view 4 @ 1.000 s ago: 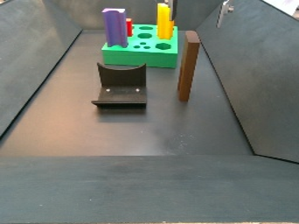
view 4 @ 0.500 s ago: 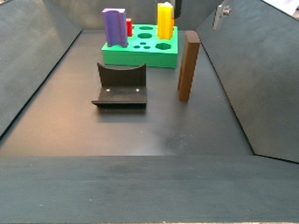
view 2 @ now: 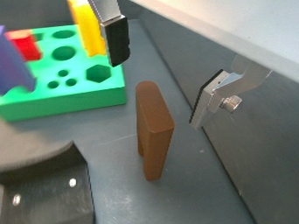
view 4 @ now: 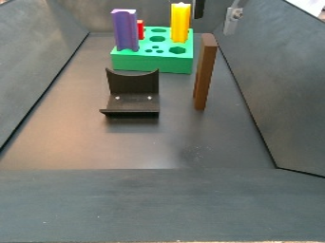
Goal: Pick up the square-circle object. Move up. Rotate the square-circle object. Move to above the board. Insert the square-circle object.
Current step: Rotate the square-circle object.
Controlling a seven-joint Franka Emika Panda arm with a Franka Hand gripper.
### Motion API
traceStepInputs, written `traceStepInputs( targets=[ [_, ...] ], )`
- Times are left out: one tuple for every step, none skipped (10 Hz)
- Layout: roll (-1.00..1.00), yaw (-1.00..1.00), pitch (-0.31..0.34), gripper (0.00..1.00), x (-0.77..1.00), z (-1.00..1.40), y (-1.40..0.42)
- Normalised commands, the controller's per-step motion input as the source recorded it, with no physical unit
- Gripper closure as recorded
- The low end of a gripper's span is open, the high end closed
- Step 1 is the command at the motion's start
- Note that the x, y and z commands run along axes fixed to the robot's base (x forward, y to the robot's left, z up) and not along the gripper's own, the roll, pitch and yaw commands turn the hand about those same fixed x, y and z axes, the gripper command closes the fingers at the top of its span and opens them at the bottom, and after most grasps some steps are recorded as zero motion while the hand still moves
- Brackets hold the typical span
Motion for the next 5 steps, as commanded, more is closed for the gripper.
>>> traceStepInputs(
  targets=[
    [0.0, -1.0, 0.025, 0.0, 0.04, -0.03, 0.03],
    [0.0, -1.0, 0.029, 0.0, 0.04, -0.03, 0.03],
    [-0.01, -1.0, 0.037, 0.0, 0.04, -0.03, 0.03],
    [-0.01, -0.96, 0.045, 0.0, 0.04, -0.03, 0.03],
    [-0.01, -0.71, 0.044, 0.0, 0.04, -0.03, 0.02]
  ],
)
